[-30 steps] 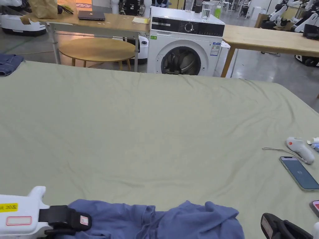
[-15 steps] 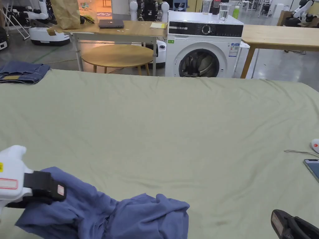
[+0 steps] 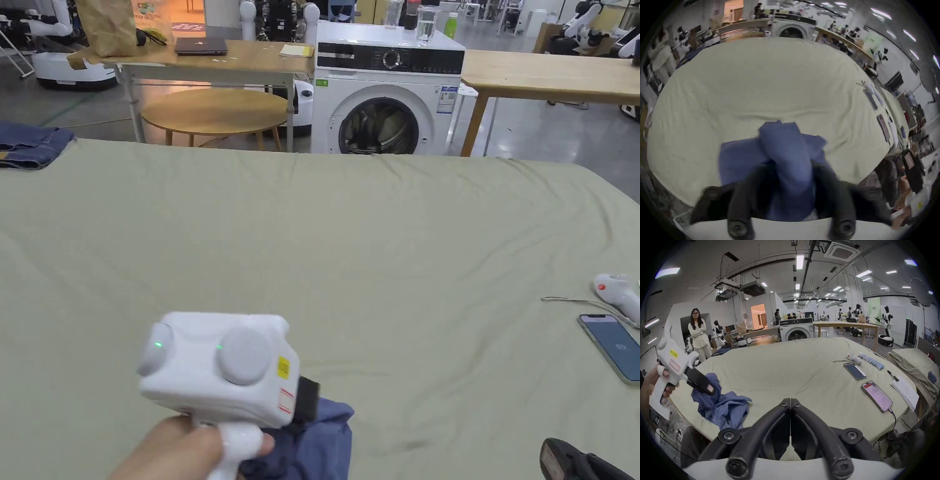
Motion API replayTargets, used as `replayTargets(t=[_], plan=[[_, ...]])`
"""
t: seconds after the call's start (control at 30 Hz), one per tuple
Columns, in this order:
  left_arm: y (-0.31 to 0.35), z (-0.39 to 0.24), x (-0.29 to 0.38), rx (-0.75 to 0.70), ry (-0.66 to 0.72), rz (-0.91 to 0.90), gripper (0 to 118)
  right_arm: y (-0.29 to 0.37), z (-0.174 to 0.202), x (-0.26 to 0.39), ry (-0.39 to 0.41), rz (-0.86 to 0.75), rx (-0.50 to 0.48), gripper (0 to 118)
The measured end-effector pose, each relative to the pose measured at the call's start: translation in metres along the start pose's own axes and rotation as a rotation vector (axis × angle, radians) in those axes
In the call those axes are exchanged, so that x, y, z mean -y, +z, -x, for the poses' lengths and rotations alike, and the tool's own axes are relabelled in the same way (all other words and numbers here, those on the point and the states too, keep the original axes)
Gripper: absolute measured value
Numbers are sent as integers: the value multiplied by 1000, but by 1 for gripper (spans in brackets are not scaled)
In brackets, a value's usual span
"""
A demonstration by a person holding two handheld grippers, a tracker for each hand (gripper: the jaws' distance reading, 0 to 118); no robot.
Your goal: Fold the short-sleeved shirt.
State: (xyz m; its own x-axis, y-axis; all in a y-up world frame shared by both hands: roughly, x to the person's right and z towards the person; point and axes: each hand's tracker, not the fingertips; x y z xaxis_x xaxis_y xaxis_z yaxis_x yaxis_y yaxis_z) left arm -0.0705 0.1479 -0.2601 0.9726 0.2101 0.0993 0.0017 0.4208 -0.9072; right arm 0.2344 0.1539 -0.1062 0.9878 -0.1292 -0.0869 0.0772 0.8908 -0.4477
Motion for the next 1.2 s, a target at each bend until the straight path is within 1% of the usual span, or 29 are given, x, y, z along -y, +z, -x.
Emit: replayTargets(t=[0.03, 0.07, 0.1, 0.2, 0.23, 0.27, 0.3, 0.33, 0.4, 0.47, 0.53, 0.57, 0.6, 0.63, 0.7, 0.73, 0.83, 0.9, 1.0, 1.1, 1.2], plan=[[-7, -5, 1, 44, -32, 12, 77, 1, -2, 1, -3, 2, 7, 0], [-12, -8, 1, 89, -39, 22, 99, 1, -4, 2, -9, 3, 14, 0], [-3, -15, 11, 128, -38, 6, 105, 2, -7, 2, -15, 4, 19, 0], [6, 5, 6, 142, -3, -45, 105, 5, -11, 3, -23, 7, 34, 0], [20, -5, 13, 170, 26, -64, 105, 5, -13, 4, -24, 7, 35, 0], [27, 5, 12, 205, 64, -65, 103, 6, -14, 4, -26, 8, 36, 0], [36, 21, 13, 252, 123, -82, 89, 6, -14, 4, -28, 8, 36, 0], [45, 32, 13, 309, 169, -119, 65, 6, -13, 4, -26, 8, 36, 0], [59, 59, 16, 410, 276, -190, 1, 6, -13, 5, -25, 10, 36, 0], [62, 85, 20, 448, 350, -232, 0, 5, -11, 5, -32, 14, 33, 0], [54, 97, 15, 522, 344, -208, 0, 1, -10, 6, -33, 22, 28, 0], [46, 102, 15, 568, 373, -196, 0, 0, -9, 6, -32, 25, 25, 0], [39, 107, 14, 635, 395, -168, 0, -1, -6, 6, -30, 29, 23, 0], [19, 97, 21, 697, 424, -137, 0, -2, -5, 7, -28, 31, 21, 0], [-13, 93, 25, 785, 455, -59, 0, -3, -2, 8, -28, 39, 16, 0], [-27, 89, 29, 792, 469, -21, 0, -3, 0, 7, -31, 42, 15, 0], [-71, 77, 50, 750, 498, 41, 0, -1, 0, 8, -33, 44, 13, 0], [-84, 71, 63, 744, 481, 70, 0, 0, -2, 9, -32, 52, 19, 0], [-85, 60, 74, 722, 388, 49, 0, -3, -8, 10, -35, 67, 26, 0], [-84, 64, 68, 726, 399, 39, 0, -8, -9, 12, -69, 90, 1, 0], [-75, 64, 63, 718, 391, 43, 0, -17, -2, 10, -84, 113, -73, 0]])
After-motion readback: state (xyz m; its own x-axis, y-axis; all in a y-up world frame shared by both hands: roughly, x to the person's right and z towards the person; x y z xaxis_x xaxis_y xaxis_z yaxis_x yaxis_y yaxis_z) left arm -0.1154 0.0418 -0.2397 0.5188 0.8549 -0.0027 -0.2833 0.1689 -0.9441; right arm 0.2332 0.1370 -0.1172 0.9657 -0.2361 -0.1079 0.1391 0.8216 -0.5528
